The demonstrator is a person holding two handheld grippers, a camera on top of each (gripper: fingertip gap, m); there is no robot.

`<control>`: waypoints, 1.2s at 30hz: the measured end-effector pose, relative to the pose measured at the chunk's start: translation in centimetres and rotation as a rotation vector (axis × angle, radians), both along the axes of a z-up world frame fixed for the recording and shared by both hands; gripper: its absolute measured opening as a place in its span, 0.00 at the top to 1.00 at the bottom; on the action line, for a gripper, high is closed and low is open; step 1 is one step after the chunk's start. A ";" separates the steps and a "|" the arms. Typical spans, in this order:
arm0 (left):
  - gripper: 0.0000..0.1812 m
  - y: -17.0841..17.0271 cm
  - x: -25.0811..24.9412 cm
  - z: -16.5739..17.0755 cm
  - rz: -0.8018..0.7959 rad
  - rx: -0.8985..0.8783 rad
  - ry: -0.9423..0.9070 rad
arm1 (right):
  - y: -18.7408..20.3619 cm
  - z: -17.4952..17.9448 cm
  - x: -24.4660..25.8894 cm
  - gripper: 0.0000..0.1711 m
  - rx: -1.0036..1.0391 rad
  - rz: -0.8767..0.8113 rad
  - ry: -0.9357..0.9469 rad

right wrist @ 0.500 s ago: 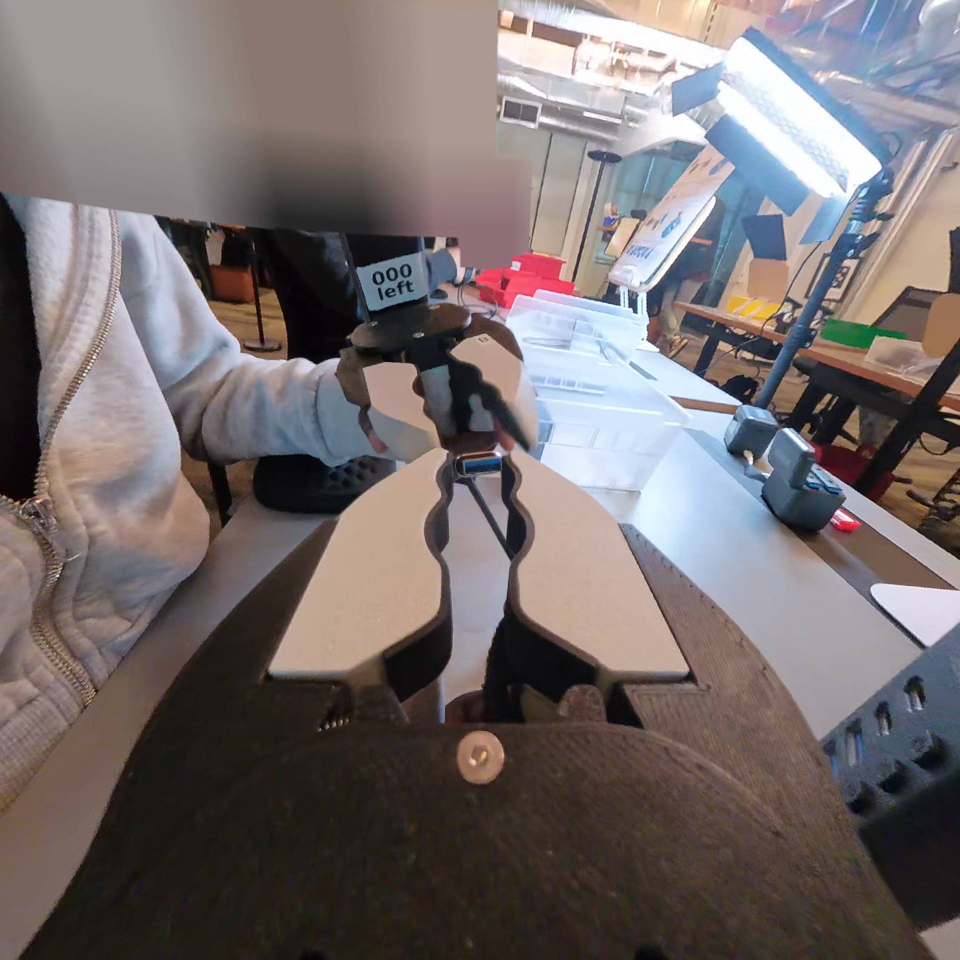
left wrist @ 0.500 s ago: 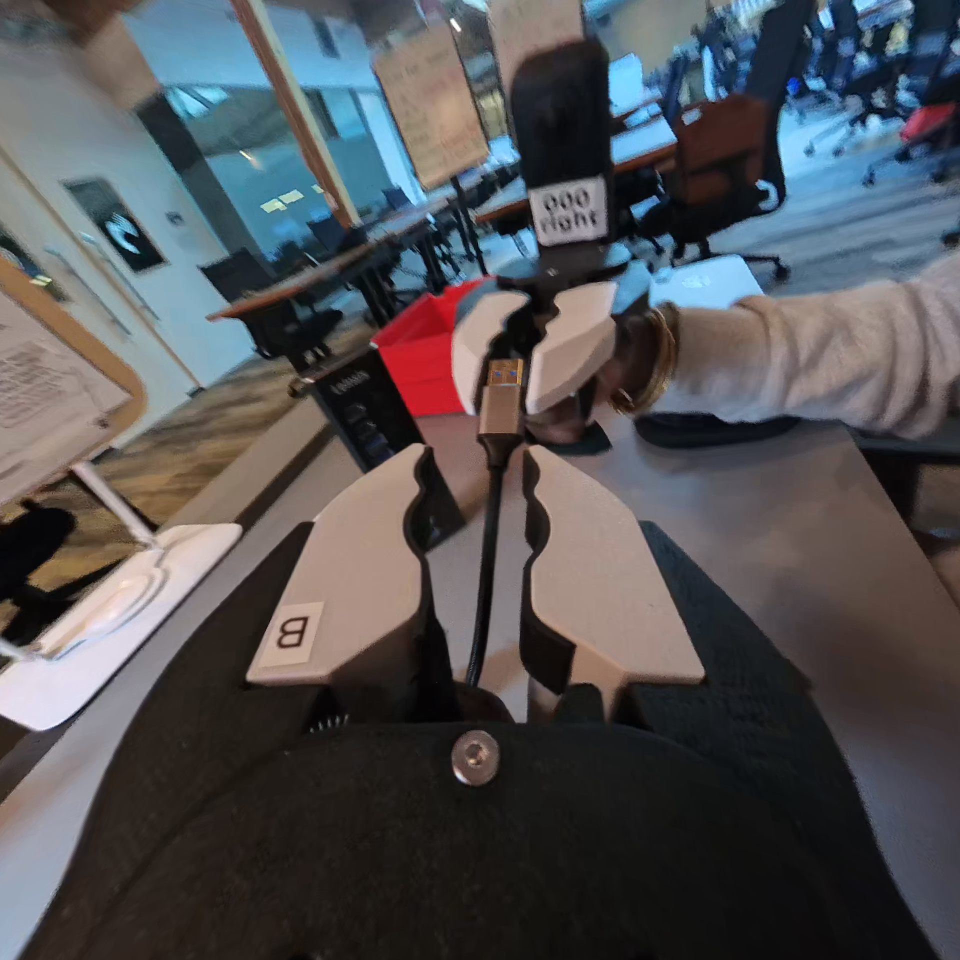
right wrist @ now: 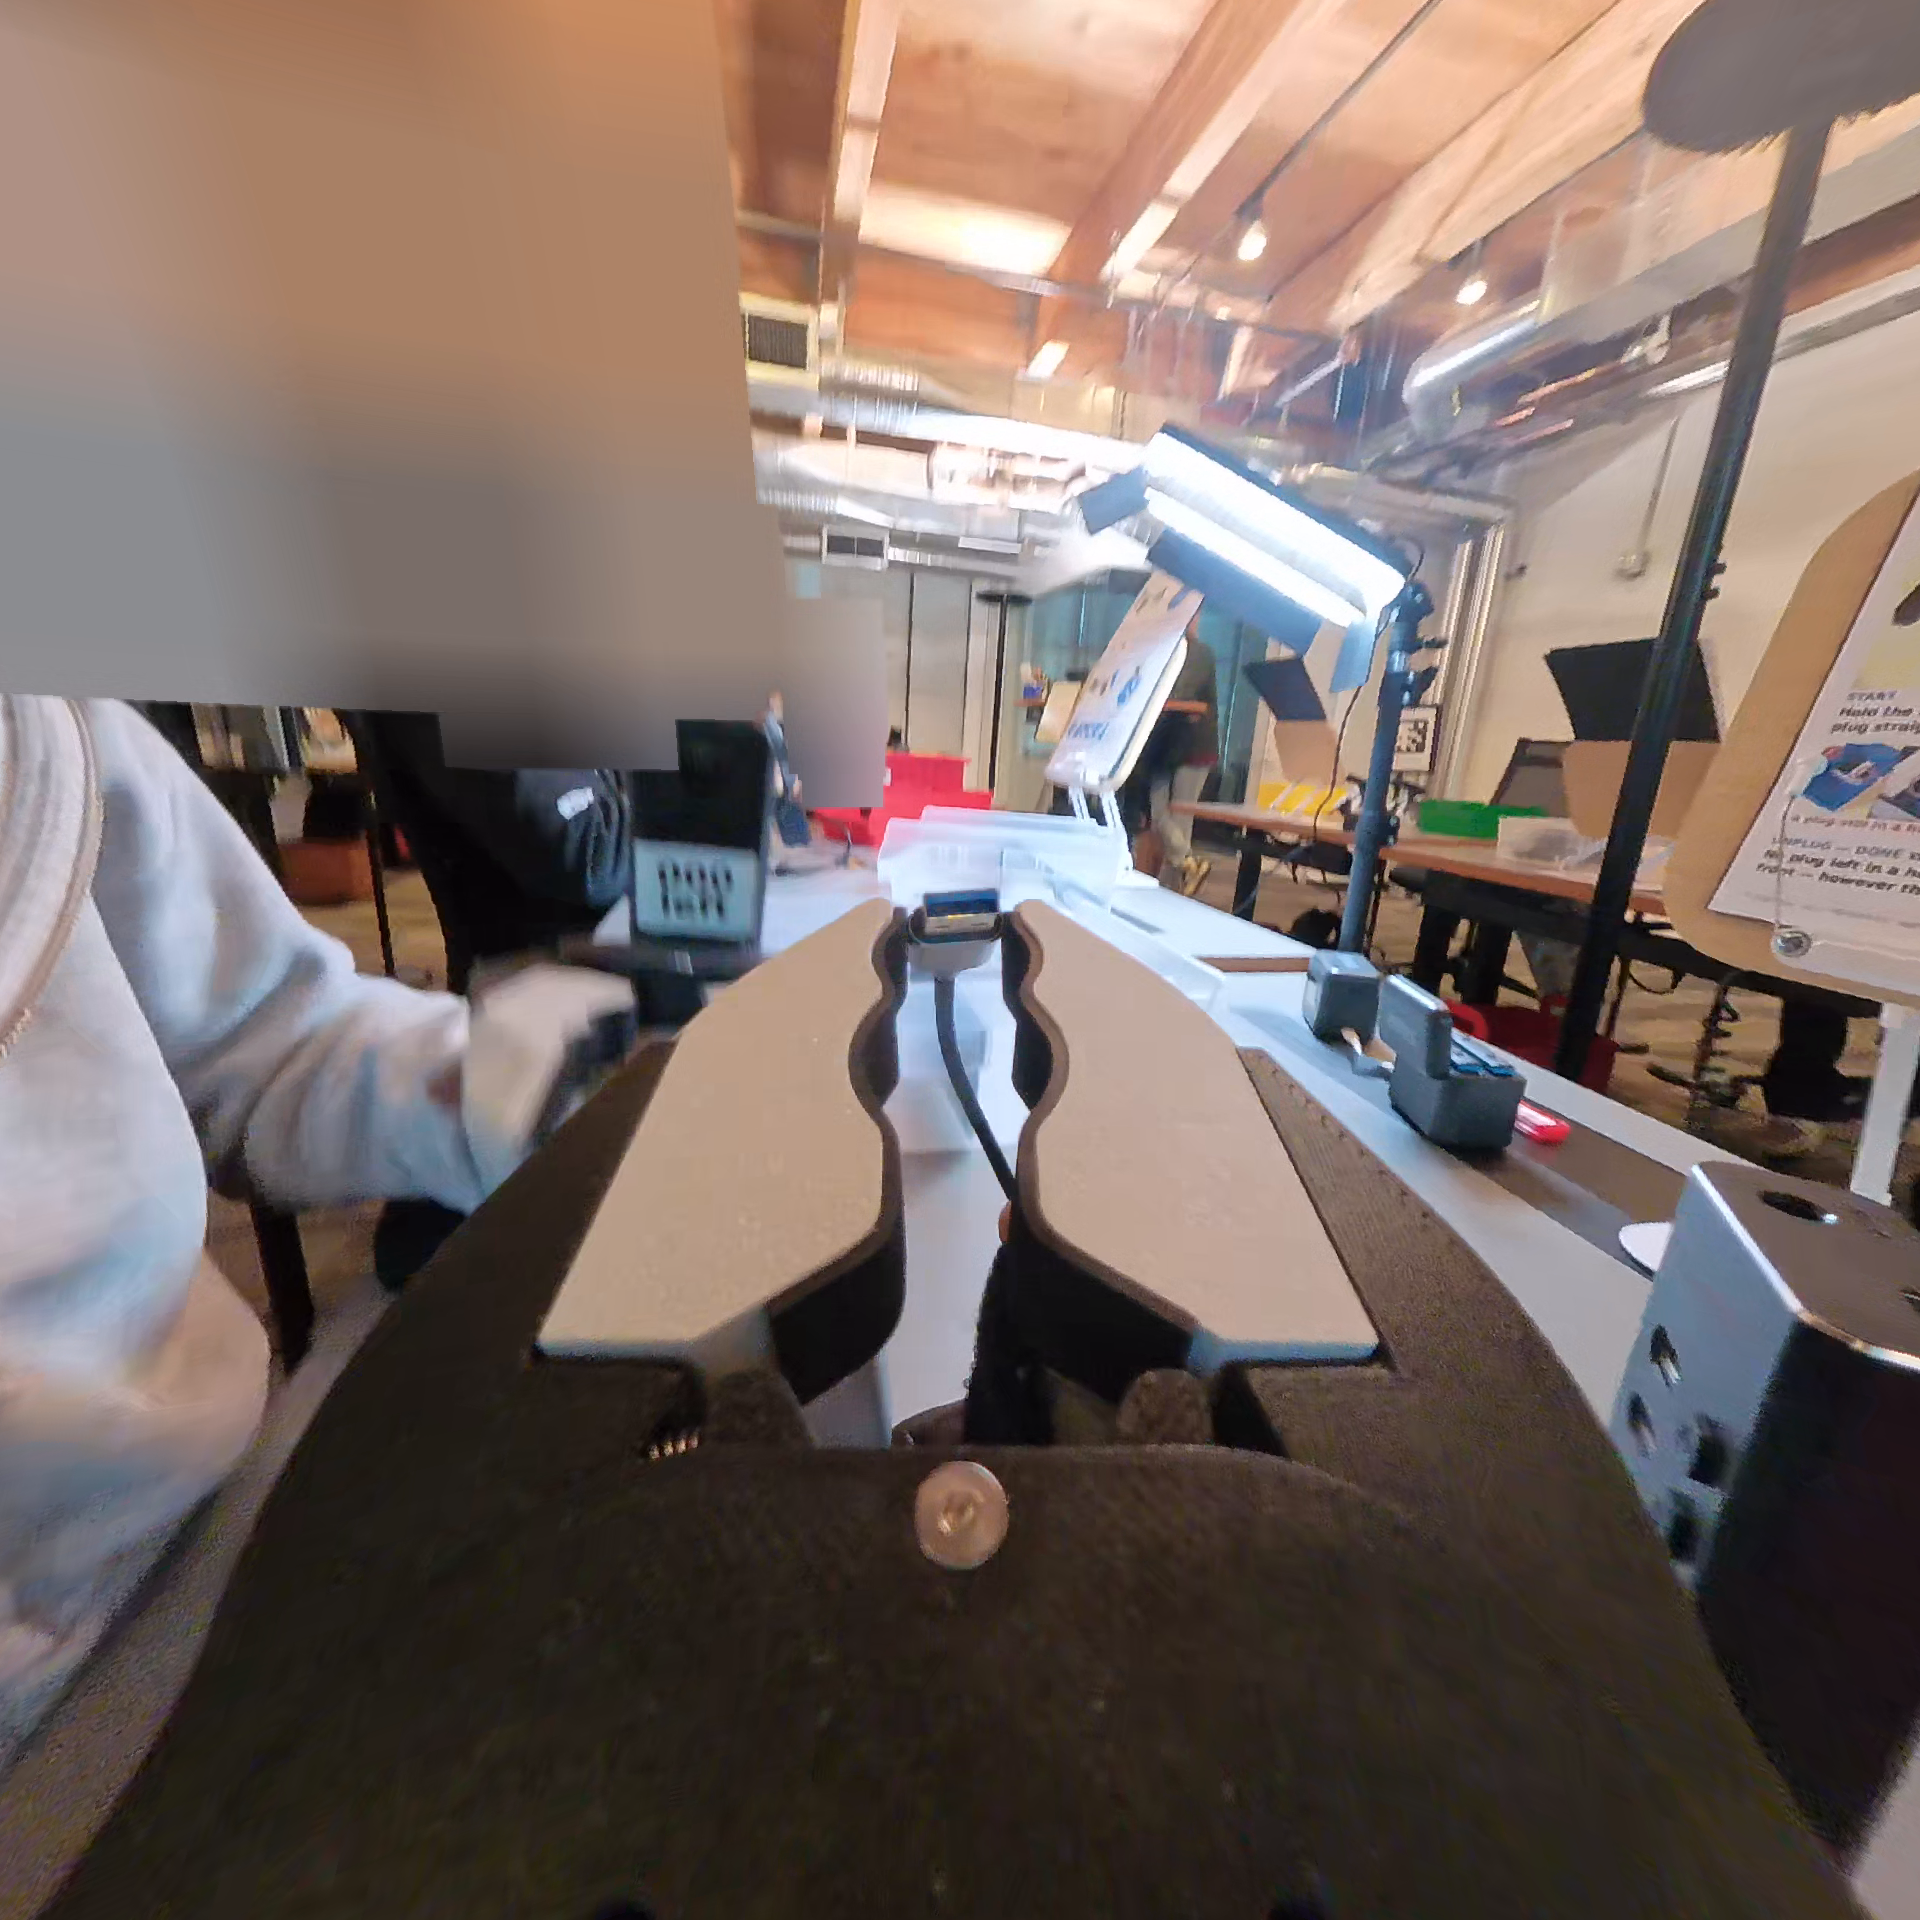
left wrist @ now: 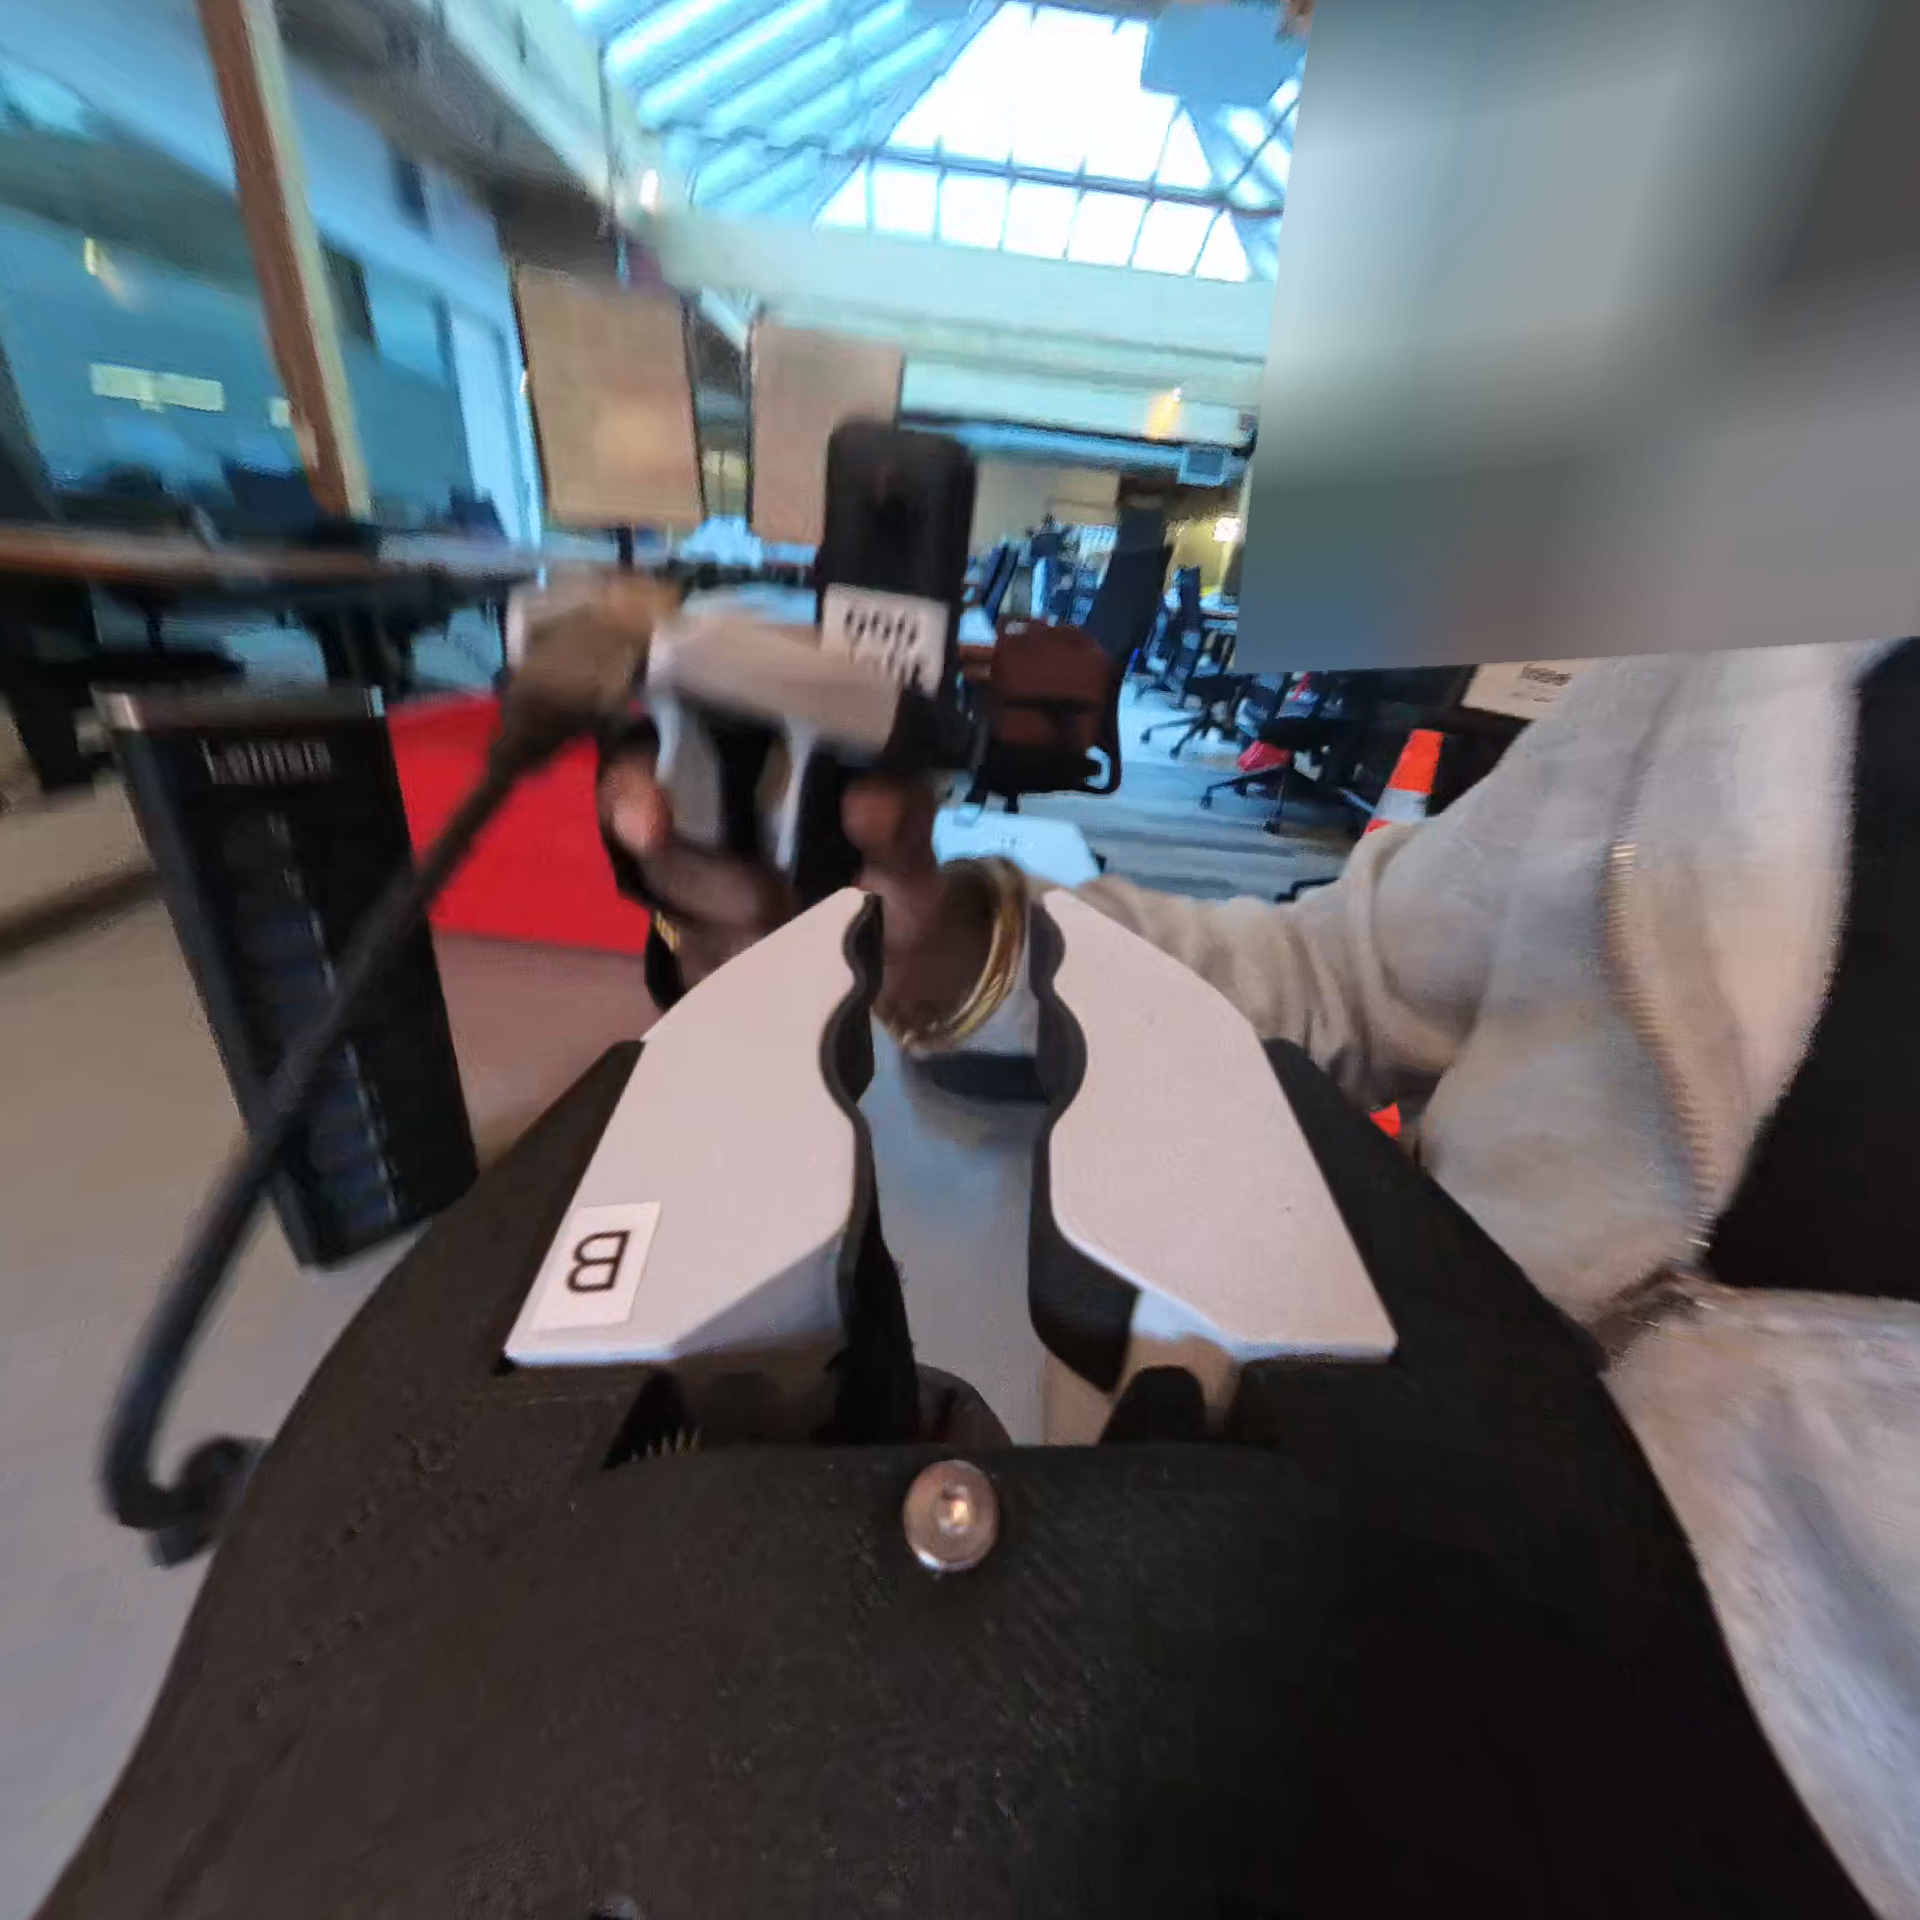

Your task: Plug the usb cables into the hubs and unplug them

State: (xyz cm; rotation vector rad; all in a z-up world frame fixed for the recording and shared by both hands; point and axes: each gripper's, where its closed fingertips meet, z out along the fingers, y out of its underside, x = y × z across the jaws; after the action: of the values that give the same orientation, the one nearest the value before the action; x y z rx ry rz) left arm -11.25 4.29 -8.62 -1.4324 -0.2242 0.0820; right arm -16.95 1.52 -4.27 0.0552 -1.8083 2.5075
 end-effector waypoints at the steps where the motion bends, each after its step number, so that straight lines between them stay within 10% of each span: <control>1: 0.84 0.6 -0.8 -1.2 0.034 -0.024 -0.039 | 0.1 0.5 0.2 0.90 -0.037 0.012 -0.023; 9: 0.80 -4.2 -3.5 3.9 0.251 0.350 0.082 | -1.5 -0.4 1.9 0.90 -0.027 0.175 -0.147; 36: 0.90 -3.9 -2.6 2.8 0.178 0.165 0.088 | -1.5 -1.1 3.4 0.85 0.045 0.255 -0.081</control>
State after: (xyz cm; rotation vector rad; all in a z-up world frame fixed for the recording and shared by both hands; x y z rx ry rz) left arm -13.89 0.39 -5.79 -1.2395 -0.2787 0.2659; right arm -13.53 0.03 -5.41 0.2021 -2.0055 2.6720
